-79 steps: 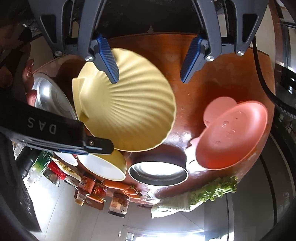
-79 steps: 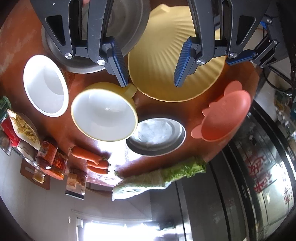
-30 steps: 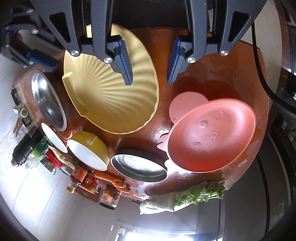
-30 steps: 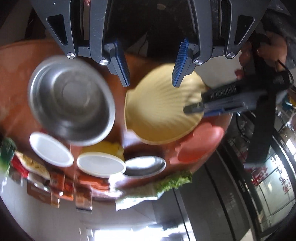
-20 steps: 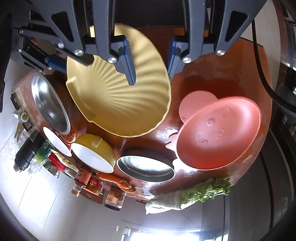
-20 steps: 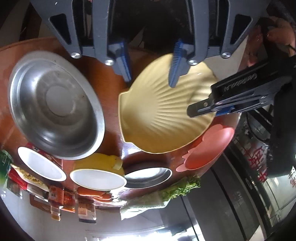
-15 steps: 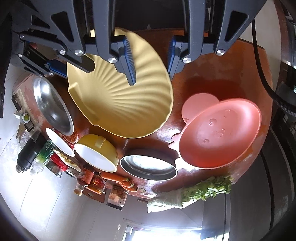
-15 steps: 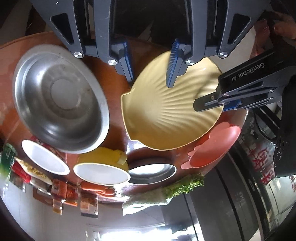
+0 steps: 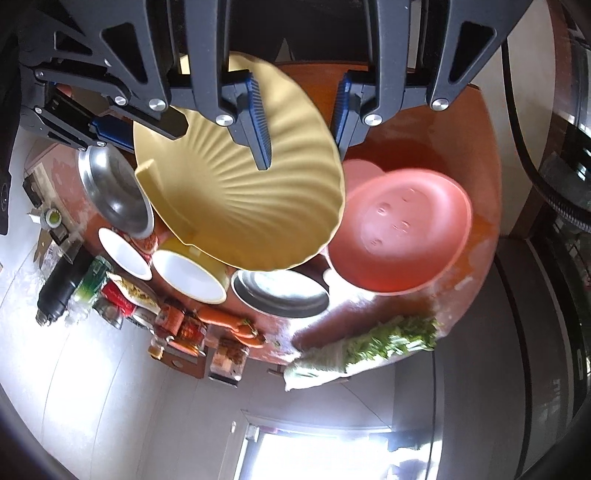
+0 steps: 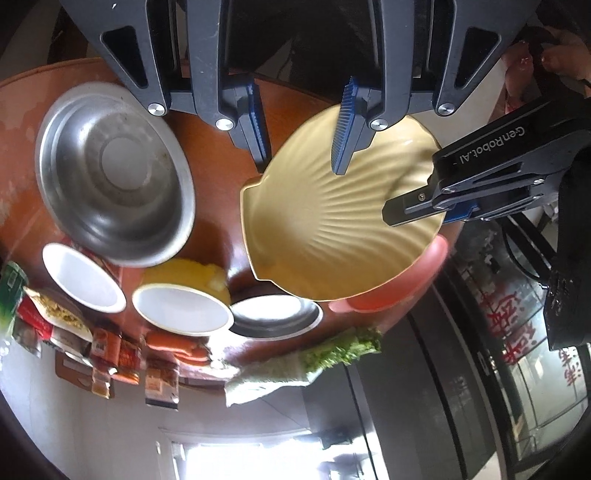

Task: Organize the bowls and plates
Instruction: 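Lift the yellow shell plate with the left tool over the pink plate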

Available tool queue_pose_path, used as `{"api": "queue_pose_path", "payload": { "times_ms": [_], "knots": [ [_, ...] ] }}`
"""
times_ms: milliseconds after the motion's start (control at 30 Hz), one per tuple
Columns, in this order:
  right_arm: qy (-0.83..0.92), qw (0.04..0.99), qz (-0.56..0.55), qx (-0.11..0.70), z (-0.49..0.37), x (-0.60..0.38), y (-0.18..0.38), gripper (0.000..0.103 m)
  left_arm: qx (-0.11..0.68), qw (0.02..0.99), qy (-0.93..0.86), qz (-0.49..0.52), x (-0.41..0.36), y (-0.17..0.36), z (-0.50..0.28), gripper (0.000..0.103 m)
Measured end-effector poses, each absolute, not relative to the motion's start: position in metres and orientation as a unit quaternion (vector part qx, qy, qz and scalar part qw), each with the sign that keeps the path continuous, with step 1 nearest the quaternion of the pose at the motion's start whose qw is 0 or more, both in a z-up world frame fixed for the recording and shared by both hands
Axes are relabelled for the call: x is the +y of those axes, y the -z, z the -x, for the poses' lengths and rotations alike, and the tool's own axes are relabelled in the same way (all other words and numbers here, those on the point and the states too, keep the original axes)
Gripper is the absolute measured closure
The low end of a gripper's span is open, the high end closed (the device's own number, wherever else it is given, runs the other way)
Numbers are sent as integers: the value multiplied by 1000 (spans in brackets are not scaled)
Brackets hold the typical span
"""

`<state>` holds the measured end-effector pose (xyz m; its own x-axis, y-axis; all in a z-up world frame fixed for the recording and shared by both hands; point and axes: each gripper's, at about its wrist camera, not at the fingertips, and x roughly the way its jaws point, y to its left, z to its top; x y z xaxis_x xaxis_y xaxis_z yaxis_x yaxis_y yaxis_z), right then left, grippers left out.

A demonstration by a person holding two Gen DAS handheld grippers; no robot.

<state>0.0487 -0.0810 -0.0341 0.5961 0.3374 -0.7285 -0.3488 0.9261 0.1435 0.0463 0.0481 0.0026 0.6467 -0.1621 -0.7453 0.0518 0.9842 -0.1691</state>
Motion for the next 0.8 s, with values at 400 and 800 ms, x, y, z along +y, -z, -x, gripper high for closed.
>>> {"api": "queue_pose_path", "payload": {
  "times_ms": [400, 800],
  "knots": [
    [-218, 902, 15, 372, -69, -36, 4, 67, 385, 920, 17, 72, 88, -28, -52, 71],
    [-230, 905, 23, 357, -99, 1, -13, 67, 371, 925, -2, 77, 120, -43, -73, 71]
  ]
}}
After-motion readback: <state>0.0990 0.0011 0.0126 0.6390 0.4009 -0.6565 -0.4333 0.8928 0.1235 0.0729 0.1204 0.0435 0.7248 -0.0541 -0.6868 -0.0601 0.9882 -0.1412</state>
